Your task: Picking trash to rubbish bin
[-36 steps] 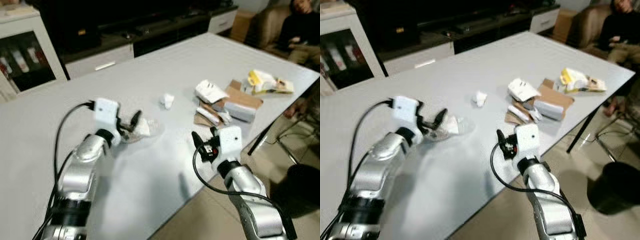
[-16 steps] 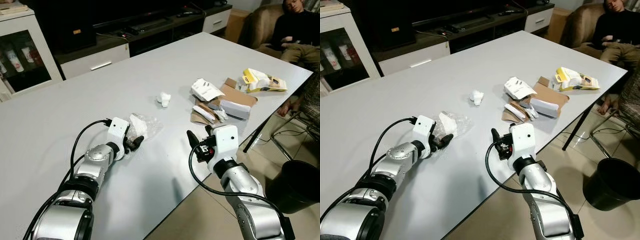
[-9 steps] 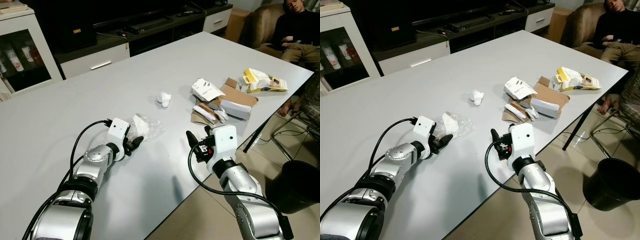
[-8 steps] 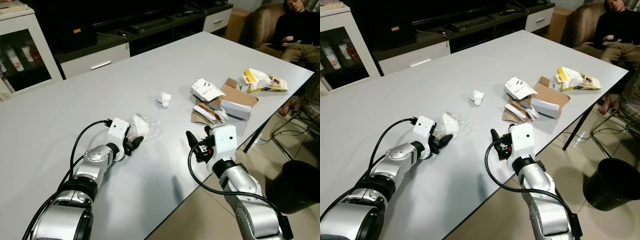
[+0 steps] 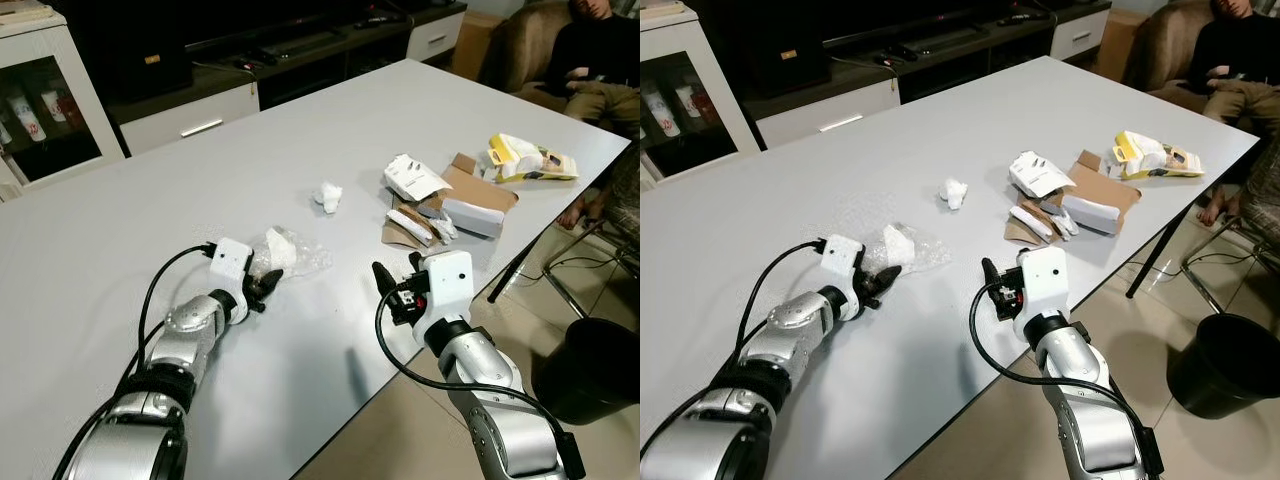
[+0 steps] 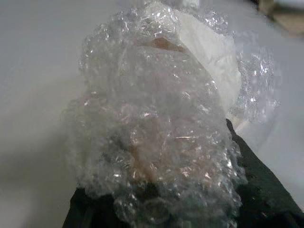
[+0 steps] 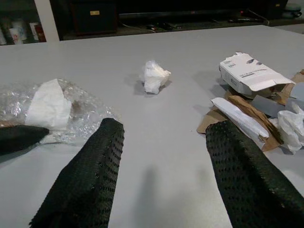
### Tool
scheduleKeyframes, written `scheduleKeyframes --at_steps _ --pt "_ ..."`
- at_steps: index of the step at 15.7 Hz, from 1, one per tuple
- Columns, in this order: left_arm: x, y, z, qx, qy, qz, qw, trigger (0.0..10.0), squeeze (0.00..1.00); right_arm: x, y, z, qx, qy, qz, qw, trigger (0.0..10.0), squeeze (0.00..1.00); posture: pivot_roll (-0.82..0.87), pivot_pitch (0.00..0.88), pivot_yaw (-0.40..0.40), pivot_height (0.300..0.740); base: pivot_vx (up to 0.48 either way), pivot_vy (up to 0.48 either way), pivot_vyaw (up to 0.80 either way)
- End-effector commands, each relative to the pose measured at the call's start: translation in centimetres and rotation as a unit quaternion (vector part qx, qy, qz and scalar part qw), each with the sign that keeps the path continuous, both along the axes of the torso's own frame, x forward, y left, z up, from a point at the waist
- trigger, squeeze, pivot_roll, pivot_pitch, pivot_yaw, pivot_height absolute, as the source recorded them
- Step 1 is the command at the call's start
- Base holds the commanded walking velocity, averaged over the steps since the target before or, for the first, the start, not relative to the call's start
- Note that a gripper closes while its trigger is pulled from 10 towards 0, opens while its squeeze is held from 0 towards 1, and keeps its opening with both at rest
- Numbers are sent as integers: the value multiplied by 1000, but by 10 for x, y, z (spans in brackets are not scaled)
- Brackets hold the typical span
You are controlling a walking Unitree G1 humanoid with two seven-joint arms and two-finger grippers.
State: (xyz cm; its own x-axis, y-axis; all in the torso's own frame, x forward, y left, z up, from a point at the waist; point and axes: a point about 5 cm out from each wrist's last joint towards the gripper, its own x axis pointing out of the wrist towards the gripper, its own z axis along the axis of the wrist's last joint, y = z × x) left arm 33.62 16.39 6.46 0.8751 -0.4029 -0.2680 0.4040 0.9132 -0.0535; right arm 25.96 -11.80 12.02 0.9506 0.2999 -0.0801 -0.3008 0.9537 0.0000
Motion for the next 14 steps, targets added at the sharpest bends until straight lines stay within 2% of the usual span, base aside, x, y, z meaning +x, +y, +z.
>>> scheduleKeyframes --at_steps 1,4,5,7,8,9,10,11,14 --pt "2 -1 11 -24 -25 6 999 0 0 1 -4 2 -1 -6 -11 1000 10000 0 -38 0 22 740 0 0 0" --pt "-6 -3 34 -65 -79 21 995 0 0 3 -3 2 2 -7 -14 1000 10000 0 -29 0 20 740 0 0 0" --pt "-8 -4 37 -66 -86 21 994 0 0 3 -3 2 2 -7 -15 1000 10000 0 -28 0 24 740 0 0 0" --pt "-19 -9 53 -33 -136 15 990 0 0 4 -3 4 5 -11 -23 1000 10000 0 -29 0 25 740 0 0 0" --pt "-24 -11 56 -18 -136 17 990 0 0 5 -5 4 6 -10 -32 999 10000 0 -26 0 24 740 0 0 0" --pt "-32 -12 59 5 -126 29 992 10000 0 5 -9 2 8 -6 -45 999 10000 0 -24 0 29 740 0 0 0" --pt "-37 -13 61 6 -124 30 992 10000 0 5 -10 2 8 -5 -48 999 10000 0 -23 0 26 740 0 0 0" --pt "-48 -15 70 24 -143 26 989 10000 0 6 -14 2 12 -4 -61 998 10000 0 -13 0 17 740 0 0 0" --pt "-55 -12 76 30 -153 40 987 10000 0 8 -14 2 6 -7 -64 998 10000 0 -9 0 13 740 0 0 0"
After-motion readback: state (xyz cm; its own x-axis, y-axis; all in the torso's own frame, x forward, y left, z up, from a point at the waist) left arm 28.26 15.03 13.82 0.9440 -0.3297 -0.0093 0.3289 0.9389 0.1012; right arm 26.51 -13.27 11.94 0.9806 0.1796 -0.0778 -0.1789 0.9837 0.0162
